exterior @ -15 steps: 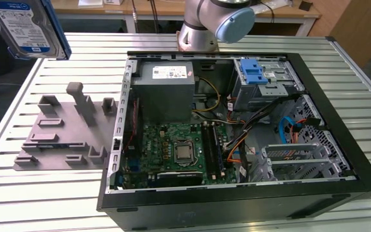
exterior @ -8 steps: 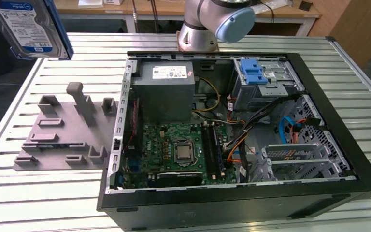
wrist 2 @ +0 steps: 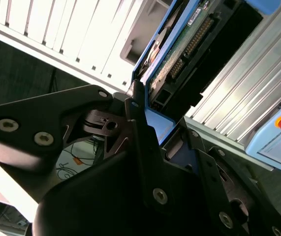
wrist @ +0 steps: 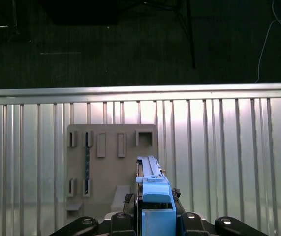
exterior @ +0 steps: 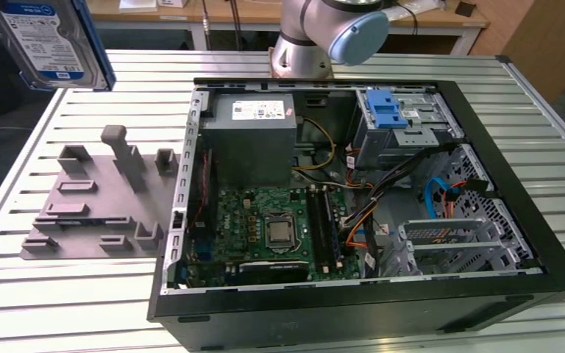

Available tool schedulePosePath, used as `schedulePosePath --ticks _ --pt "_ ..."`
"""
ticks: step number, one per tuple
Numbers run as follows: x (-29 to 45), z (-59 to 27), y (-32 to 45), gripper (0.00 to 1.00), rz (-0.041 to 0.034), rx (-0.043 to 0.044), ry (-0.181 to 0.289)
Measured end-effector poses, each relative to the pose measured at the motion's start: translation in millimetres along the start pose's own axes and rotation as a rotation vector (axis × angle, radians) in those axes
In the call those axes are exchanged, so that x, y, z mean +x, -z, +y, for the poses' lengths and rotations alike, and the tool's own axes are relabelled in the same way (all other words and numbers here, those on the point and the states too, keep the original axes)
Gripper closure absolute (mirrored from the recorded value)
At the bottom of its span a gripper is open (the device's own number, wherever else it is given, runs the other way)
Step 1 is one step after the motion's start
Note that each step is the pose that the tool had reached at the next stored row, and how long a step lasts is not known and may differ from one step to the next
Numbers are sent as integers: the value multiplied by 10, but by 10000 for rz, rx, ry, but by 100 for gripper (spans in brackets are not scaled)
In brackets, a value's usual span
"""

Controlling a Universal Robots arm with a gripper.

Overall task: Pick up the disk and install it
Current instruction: 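Pick up the disk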

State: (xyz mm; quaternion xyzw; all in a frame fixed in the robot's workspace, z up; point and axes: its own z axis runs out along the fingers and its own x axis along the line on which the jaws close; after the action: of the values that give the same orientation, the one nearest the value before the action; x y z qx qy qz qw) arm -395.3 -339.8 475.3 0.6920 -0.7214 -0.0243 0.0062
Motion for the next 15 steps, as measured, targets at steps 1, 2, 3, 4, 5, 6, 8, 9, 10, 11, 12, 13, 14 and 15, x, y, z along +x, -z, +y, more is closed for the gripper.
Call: schedulePosePath --ticks 1,2,3,4,5,6,8,9,10,11,12,13,14,15 --pt "0 -6 1 63 0 -1 0" --pt "-1 -12 1 63 0 -1 -1" --pt "-1 -18 1 63 0 -1 -1" --pt "-1 -25 1 63 0 0 0" --pt "-1 -32 2 63 0 -1 0" --pt "-2 -37 2 63 -1 0 0" --pt "-2 -51 2 63 0 0 0" --pt "-2 -59 3 63 0 -1 1" --pt "-3 -67 3 63 -1 0 0" --pt "-3 -75 3 63 0 -1 0" --pt "-3 -82 4 63 0 0 0" --pt "-4 -89 4 63 0 -1 0" --pt "-4 -94 4 63 0 -1 -1" --pt "-4 -100 5 63 0 0 -1"
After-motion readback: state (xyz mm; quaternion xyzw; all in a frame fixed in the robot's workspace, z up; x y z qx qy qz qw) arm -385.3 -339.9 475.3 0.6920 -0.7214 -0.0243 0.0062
